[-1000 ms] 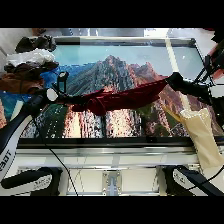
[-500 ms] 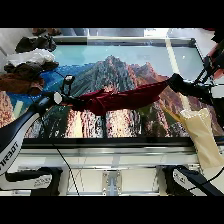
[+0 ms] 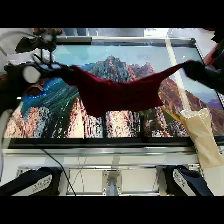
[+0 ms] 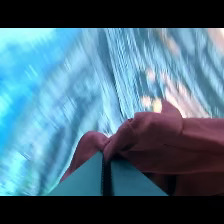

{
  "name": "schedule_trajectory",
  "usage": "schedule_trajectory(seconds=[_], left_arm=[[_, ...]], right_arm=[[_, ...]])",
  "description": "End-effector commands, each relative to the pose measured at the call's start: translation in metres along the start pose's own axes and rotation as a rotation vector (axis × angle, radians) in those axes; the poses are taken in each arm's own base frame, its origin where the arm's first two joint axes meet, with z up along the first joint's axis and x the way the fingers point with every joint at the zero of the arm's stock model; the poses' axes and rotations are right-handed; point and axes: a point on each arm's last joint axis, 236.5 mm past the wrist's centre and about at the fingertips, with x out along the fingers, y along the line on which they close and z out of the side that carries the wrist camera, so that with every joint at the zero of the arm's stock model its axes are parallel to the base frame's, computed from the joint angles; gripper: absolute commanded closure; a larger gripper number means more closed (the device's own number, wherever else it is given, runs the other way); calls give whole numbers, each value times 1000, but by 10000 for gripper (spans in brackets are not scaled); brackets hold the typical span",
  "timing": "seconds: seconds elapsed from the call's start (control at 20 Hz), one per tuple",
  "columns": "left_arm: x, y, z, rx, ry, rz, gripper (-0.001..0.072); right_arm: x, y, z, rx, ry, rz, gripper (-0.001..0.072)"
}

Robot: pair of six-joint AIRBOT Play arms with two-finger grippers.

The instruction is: Fold the shirts.

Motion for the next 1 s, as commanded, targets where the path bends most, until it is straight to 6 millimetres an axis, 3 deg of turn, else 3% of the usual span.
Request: schedule_trajectory(seconds=[0.0, 0.1, 0.2, 0.3, 0.4, 0.45, 0.5, 0.65, 0.8, 0.95], left_arm=[[-150, 37, 80, -12, -256, 191, 697], [-226, 30, 101, -24, -396, 185, 698], [-279, 8, 112, -10, -489, 112, 699], [-302, -9, 120, 17, -524, 51, 699], [-300, -14, 127, 47, -538, 40, 700], [-285, -11, 124, 47, -500, 48, 700], [-257, -10, 115, 47, -415, 42, 700], [-146, -6, 64, 52, -71, 27, 699], [-36, 25, 16, 78, 179, 132, 699], [67, 55, -27, 101, 293, 241, 699]], right_arm=[[-122, 46, 86, -181, -321, -62, 681], [-189, 76, 114, -255, -479, -78, 682], [-226, 103, 116, -295, -525, -52, 682], [-229, 120, 105, -284, -482, 14, 682], [-216, 123, 96, -290, -423, 46, 682], [-207, 118, 94, -283, -393, 40, 682], [-194, 109, 91, -275, -352, 27, 682], [-126, 65, 65, -218, -160, -8, 682], [-35, -5, 15, -112, 22, -63, 682], [63, -71, -48, -8, 123, -124, 682]])
